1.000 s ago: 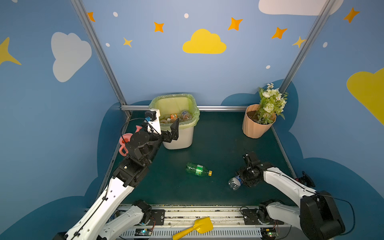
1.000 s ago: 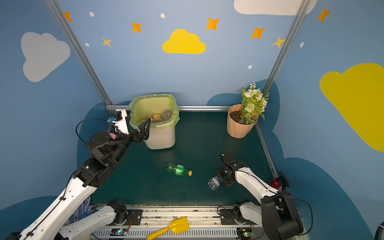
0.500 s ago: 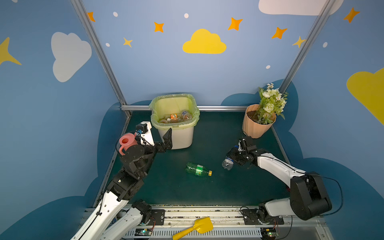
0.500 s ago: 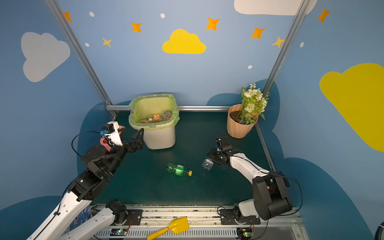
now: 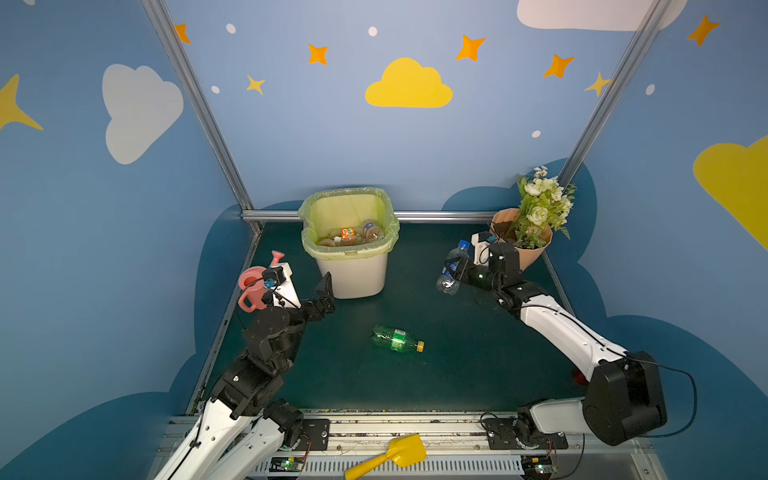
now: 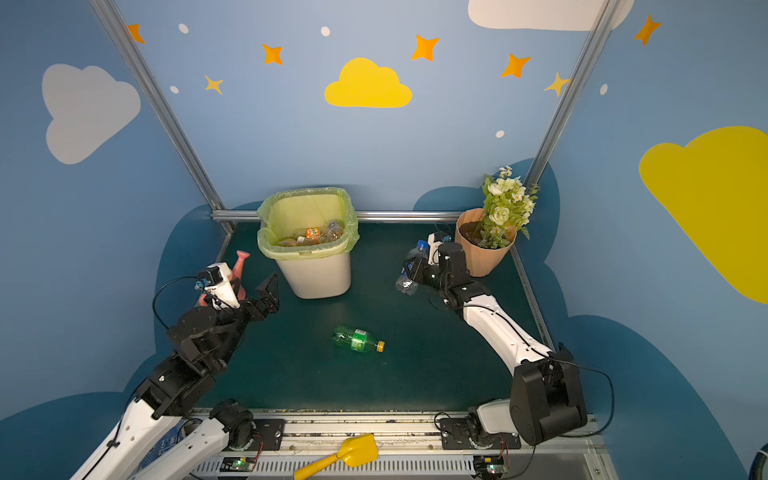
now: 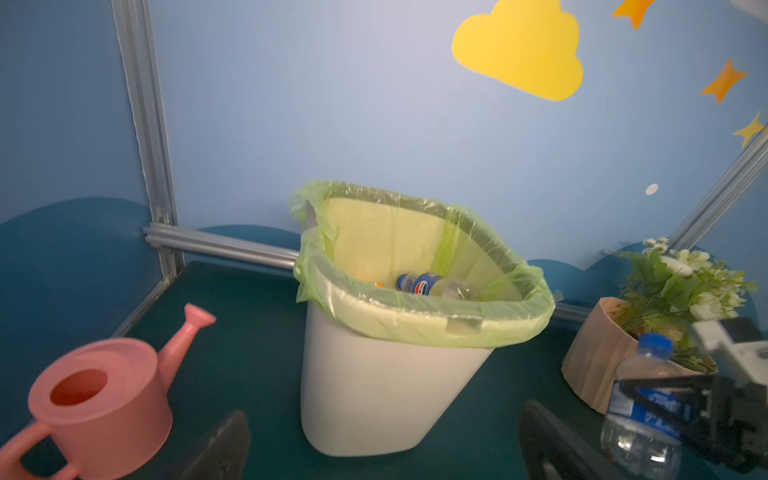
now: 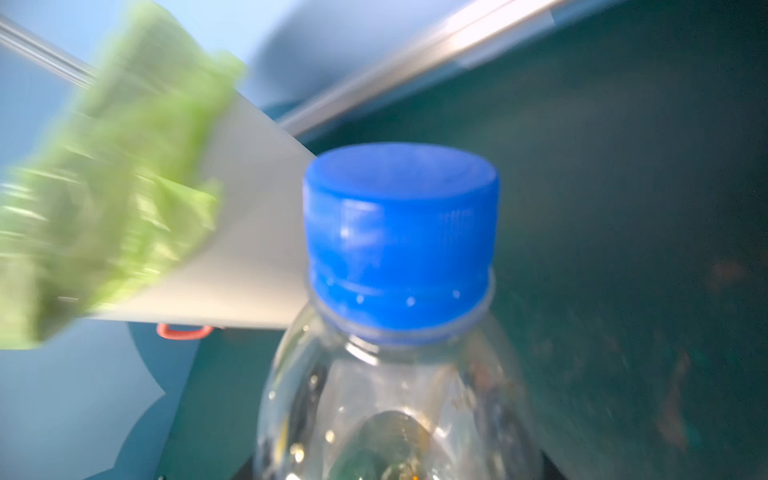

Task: Throw the plastic bottles in the bin
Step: 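Lift the blue-labelled bottle with the right gripper and carry it toward the bin, then open the right gripper over the bin to drop the blue-labelled bottle, then lower the right gripper onto the green yellow-capped bottle and close it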

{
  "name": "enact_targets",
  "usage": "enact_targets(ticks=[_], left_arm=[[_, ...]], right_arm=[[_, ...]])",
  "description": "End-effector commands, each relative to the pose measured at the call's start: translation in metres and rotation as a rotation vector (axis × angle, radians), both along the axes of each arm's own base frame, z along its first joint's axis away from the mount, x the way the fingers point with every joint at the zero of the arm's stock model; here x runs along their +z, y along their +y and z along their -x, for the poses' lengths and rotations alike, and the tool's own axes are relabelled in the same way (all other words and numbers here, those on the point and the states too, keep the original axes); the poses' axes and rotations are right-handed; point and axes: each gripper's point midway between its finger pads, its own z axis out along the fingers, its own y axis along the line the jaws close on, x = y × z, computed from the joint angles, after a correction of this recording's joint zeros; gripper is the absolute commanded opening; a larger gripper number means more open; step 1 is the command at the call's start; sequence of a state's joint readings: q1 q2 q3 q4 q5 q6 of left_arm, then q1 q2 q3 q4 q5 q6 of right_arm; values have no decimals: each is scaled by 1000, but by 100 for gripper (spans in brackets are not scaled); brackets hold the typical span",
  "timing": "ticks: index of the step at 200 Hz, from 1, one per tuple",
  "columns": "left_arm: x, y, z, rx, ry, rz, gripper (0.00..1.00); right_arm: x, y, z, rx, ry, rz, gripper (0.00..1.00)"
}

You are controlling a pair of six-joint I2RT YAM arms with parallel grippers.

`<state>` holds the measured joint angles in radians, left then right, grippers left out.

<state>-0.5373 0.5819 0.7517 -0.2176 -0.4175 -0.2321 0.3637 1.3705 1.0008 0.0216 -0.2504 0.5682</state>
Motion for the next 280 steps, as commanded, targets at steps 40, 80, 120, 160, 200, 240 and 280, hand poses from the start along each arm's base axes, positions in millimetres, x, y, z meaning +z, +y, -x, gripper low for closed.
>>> enact_targets(ticks=[40, 80, 120, 160, 200, 240, 280], left_arm=[[-52, 9, -1, 72, 120, 25, 100], [-69, 8, -4, 81, 167, 10, 100], [-68, 5, -5, 70, 168, 13, 100], [-69, 2, -8, 60, 178, 0, 100], [-70, -1, -9, 51, 191, 8, 100], [-68, 0, -6, 46, 180, 4, 100], [-71, -6, -9, 19, 195, -21, 100]], right_arm=[[184, 24, -8, 115, -483, -158, 47], [266, 38, 10, 191, -656, -242, 48], [305, 67, 29, 242, -768, -314, 50], [250, 180, 2, 446, -613, -333, 53], [205, 230, -22, 573, -462, -170, 80], [258, 179, 0, 447, -652, -75, 93], [240, 118, 14, 301, -690, 36, 94]])
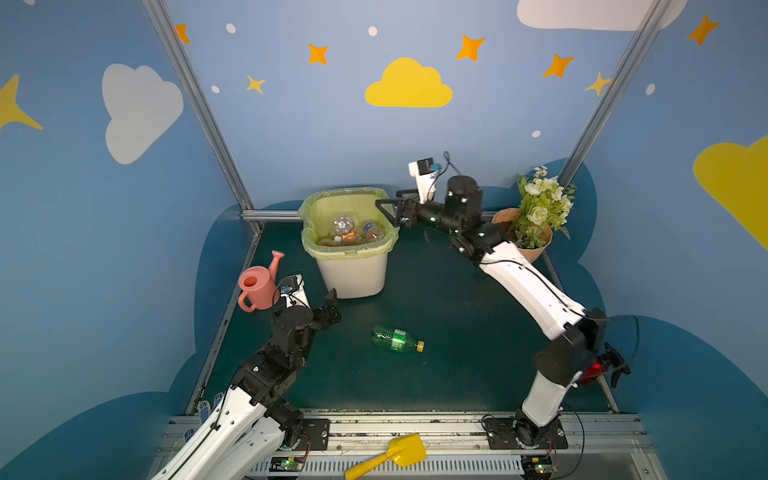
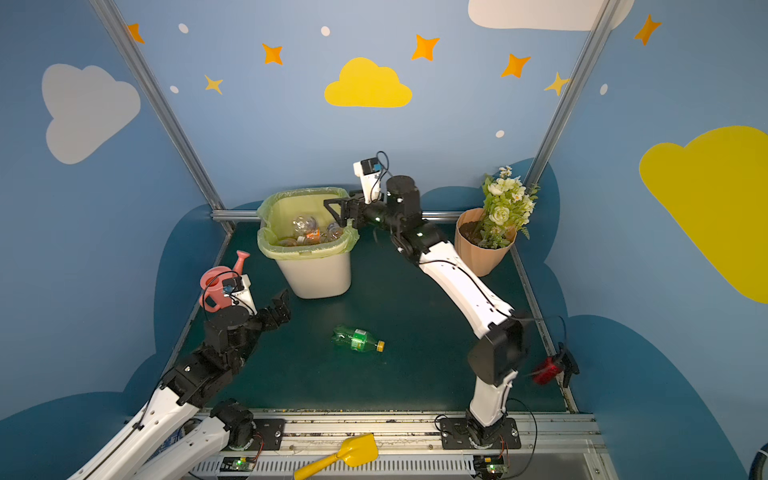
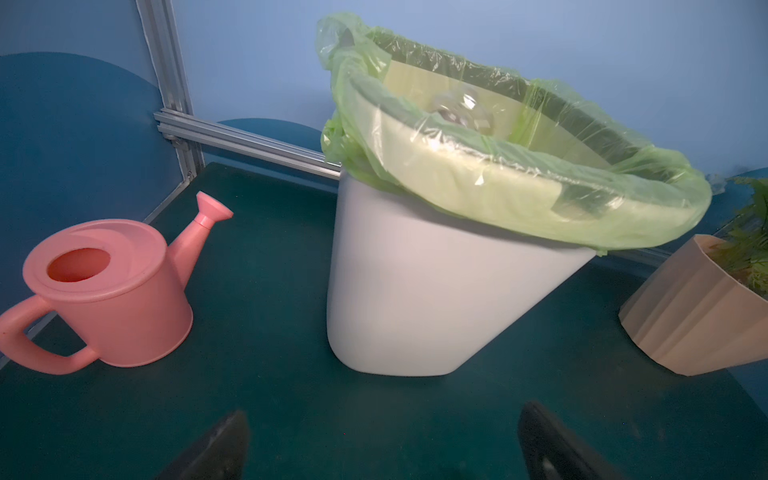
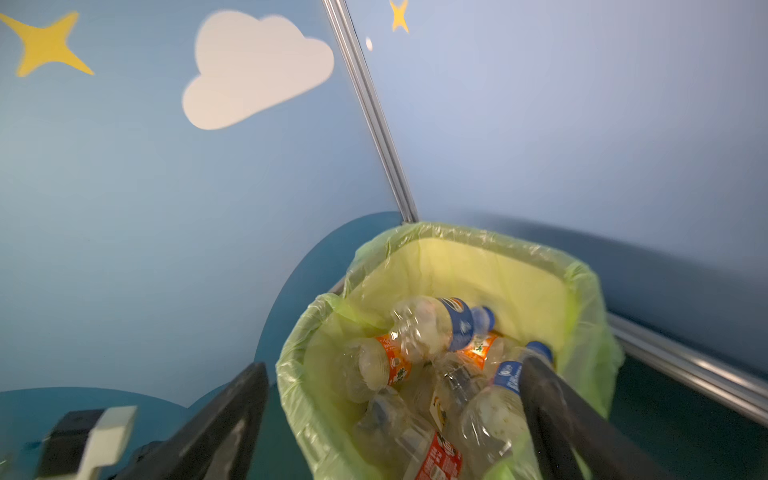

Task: Throw the plastic bottles in the bin
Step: 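Lower the right gripper onto the green yellow-capped bottle and close it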

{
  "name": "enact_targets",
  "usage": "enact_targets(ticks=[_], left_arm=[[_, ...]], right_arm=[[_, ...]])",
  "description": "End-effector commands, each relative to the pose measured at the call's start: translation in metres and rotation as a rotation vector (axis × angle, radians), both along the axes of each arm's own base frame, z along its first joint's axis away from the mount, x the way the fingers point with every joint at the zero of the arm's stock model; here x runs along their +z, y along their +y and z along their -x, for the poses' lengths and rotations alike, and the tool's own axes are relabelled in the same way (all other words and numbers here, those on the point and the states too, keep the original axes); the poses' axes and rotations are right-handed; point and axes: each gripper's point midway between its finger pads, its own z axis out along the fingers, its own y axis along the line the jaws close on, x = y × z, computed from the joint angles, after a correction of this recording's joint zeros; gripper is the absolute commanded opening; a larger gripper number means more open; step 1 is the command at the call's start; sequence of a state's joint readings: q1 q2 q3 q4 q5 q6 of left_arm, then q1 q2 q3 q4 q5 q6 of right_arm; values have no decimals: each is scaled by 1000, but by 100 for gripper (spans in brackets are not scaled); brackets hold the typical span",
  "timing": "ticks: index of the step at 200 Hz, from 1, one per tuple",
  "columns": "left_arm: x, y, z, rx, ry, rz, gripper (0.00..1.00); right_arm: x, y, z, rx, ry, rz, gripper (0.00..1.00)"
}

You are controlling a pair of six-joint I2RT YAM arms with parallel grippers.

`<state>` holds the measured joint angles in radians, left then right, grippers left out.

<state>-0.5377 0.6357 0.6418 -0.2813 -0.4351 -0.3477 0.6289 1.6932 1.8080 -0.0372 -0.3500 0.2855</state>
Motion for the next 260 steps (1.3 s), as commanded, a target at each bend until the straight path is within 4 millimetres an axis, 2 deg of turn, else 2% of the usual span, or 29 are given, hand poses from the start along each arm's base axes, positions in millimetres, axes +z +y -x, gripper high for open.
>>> enact_targets(ticks=[1, 27, 49, 92, 120, 141, 169, 225, 260], left_arm=[[6, -4, -1, -23, -4, -13, 100], [6, -4, -1, -20, -7, -13, 100], [5, -1, -1, -7, -9, -4, 100], [6, 5, 5, 13, -18, 7, 100], [4, 7, 7, 22, -12, 9, 100], [2, 7, 7, 24, -5, 11, 100], [2, 6, 7, 22, 2, 19, 100], [1, 10, 11, 31, 3, 18, 100], [-2, 13, 13, 37, 6, 17, 100]], right_arm=[[16, -43, 10, -125, -120, 11, 94], [-38, -60, 23, -114, -52, 119, 94], [-100, -63, 40, -62, 15, 259, 93], [-213, -60, 94, 105, 197, 464, 91], [-265, -55, 125, 179, 263, 603, 91], [-293, -45, 148, 254, 273, 716, 91], [-324, -38, 163, 311, 321, 847, 91], [-366, -27, 173, 357, 386, 1020, 89], [-384, -25, 170, 341, 384, 1140, 86]])
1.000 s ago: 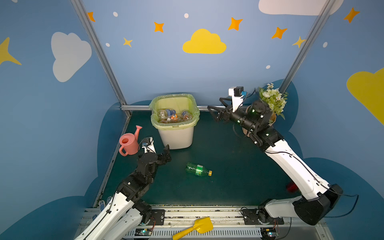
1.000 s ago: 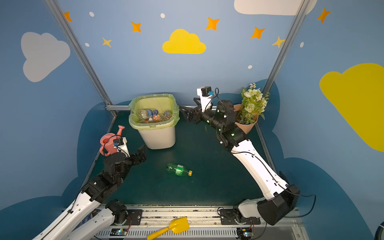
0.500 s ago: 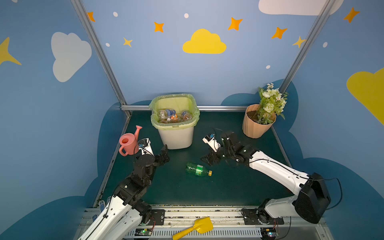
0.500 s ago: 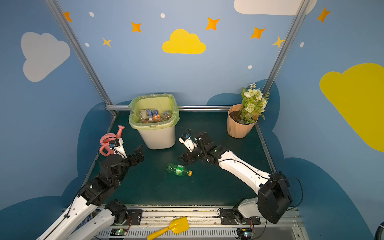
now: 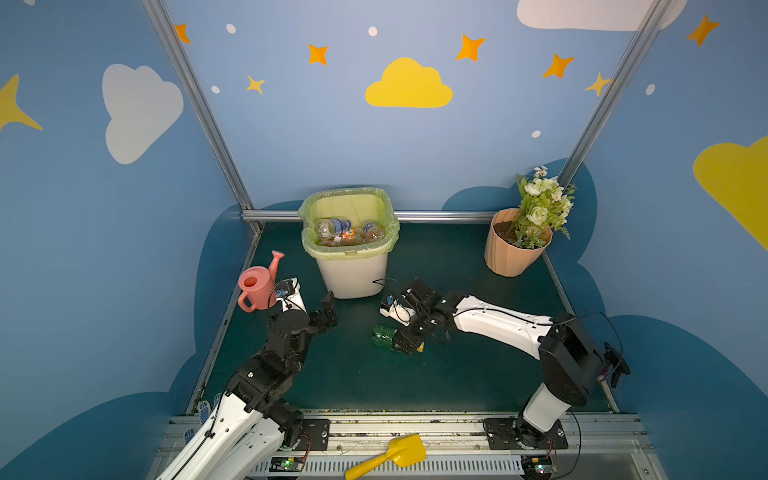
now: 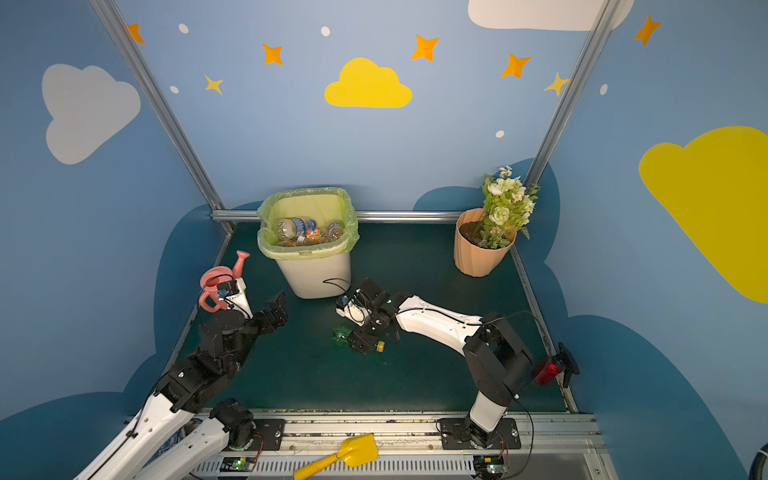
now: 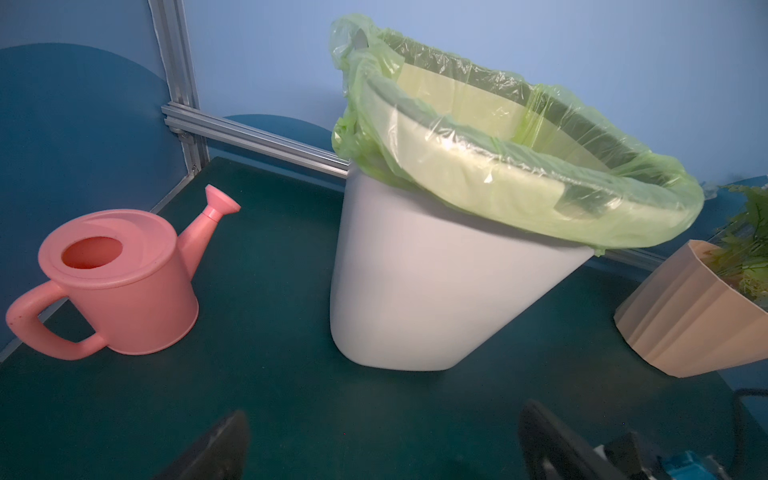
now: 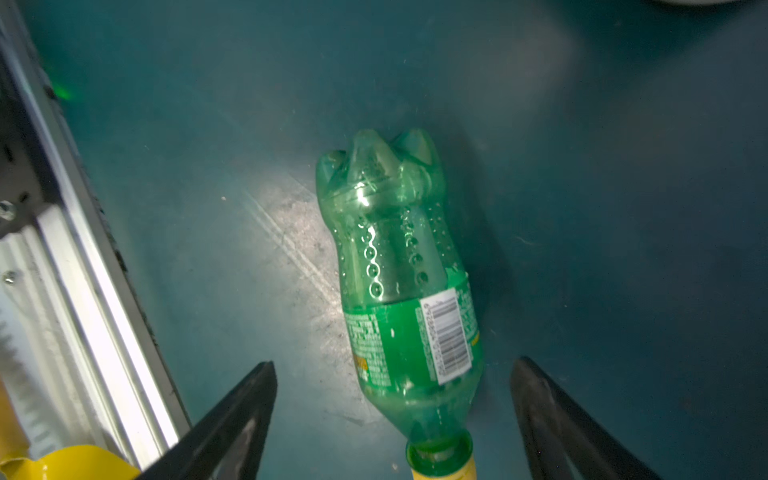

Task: Throw the plastic bottles in the bin
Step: 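Lower the right gripper onto the green yellow-capped bottle and close it, then lift the green bottle with the right gripper and carry it over the bin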

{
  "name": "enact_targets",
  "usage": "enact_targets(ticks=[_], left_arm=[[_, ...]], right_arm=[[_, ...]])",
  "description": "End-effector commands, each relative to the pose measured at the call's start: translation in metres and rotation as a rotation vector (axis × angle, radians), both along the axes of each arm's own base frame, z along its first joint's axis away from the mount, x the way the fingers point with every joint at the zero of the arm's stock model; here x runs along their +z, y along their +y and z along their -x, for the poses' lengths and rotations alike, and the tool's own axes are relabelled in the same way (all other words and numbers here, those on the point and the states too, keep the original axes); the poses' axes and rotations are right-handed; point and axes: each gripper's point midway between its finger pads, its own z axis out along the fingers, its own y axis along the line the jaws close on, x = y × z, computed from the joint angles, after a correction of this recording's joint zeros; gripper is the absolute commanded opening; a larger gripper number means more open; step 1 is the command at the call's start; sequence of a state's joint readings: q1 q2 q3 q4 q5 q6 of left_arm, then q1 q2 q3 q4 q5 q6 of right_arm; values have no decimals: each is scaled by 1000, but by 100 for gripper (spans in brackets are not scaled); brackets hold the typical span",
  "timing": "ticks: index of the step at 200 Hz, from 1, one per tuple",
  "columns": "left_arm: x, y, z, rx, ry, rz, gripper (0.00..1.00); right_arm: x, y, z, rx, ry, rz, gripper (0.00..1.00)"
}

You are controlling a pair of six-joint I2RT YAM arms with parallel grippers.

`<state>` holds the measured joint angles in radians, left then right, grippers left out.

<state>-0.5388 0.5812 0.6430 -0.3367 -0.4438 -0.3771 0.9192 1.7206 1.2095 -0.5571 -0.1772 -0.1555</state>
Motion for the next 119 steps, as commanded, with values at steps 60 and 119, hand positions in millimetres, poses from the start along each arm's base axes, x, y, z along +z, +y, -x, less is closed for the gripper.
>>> enact_targets(ticks=[60, 119], left_arm=[[-7, 8, 5, 28, 14, -15, 100], [-11, 10, 7, 37, 17, -14, 100]], right_arm=[[-29, 6, 4, 102, -35, 210, 77], [-47, 11, 8, 166, -50, 326, 62]])
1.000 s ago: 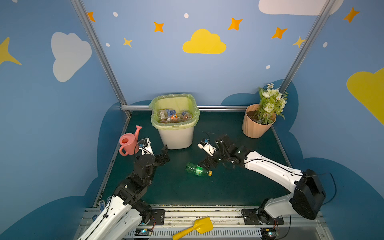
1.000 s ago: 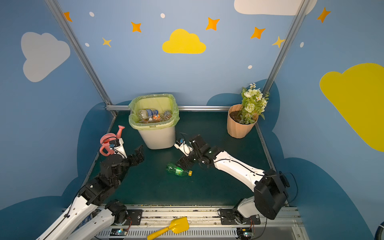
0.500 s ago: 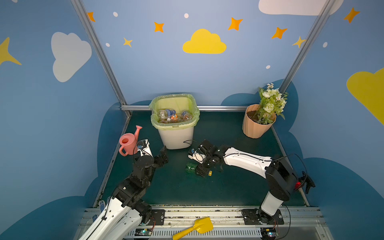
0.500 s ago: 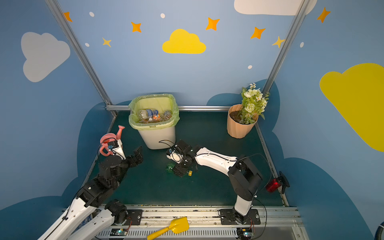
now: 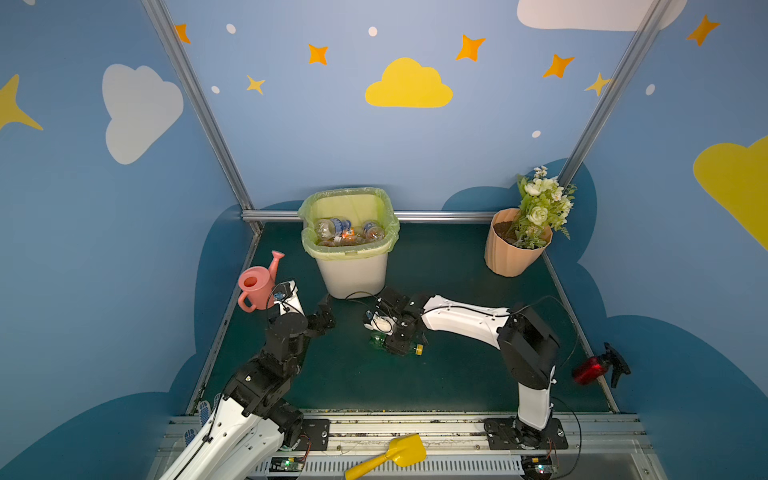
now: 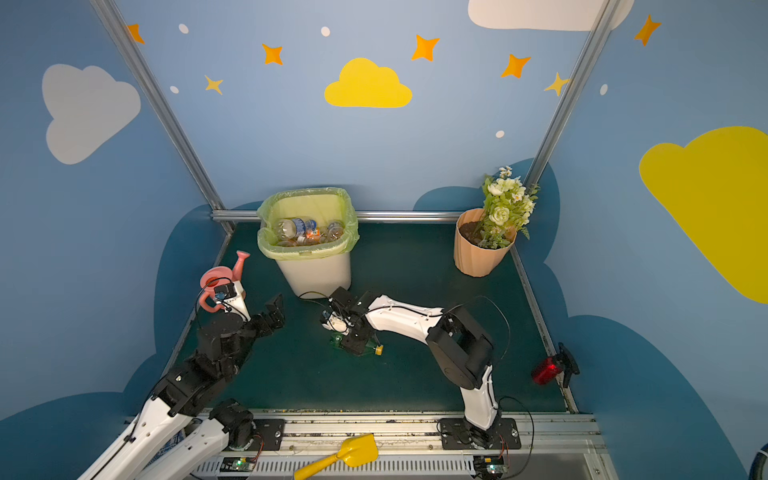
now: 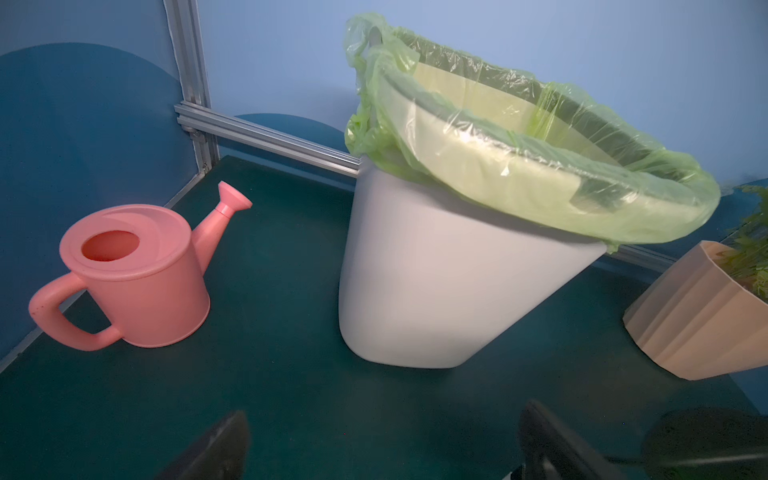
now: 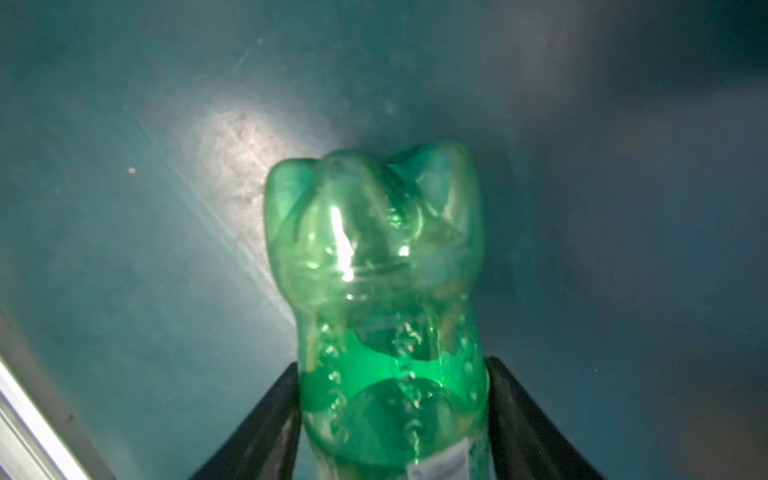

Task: Throw the plastic bottles in the bin
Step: 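Lift the green bottle with the right gripper and carry it over the bin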

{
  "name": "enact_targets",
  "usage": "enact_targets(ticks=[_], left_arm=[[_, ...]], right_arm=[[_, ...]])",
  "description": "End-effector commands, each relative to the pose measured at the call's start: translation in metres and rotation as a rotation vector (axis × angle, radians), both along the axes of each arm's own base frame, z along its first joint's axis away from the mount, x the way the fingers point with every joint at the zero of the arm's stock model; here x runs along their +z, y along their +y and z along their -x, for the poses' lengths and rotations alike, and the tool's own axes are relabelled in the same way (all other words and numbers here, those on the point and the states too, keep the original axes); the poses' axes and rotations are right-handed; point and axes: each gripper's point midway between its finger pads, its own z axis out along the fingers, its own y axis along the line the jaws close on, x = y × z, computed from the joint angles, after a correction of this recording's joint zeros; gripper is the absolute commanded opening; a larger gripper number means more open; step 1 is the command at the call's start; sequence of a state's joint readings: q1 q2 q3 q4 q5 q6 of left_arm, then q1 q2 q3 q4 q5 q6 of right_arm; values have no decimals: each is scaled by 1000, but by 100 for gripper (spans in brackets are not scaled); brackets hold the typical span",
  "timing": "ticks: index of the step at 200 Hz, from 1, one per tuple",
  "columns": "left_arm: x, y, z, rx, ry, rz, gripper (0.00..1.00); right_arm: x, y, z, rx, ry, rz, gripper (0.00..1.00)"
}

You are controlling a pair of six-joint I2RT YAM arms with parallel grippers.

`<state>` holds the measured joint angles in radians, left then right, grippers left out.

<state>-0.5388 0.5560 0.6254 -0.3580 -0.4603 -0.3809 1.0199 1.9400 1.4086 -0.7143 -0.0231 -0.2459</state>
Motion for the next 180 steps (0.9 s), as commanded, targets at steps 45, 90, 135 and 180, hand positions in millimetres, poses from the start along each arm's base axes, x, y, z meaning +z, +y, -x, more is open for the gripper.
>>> enact_targets(ticks=[45, 90, 135, 180], left_arm=[[-6, 7, 4, 27, 8, -8, 100], [-7, 8, 5, 30, 10, -8, 100], [-7, 8, 5, 34, 13, -4, 100], [-9, 8, 5, 34, 15, 2, 100]], right_arm=[[-17, -6, 6, 51, 20, 126, 66], [-22, -5, 8, 64, 32, 146, 70], [-12, -1, 4, 50, 2, 117, 56], [10, 5, -3, 21, -47, 45, 54]])
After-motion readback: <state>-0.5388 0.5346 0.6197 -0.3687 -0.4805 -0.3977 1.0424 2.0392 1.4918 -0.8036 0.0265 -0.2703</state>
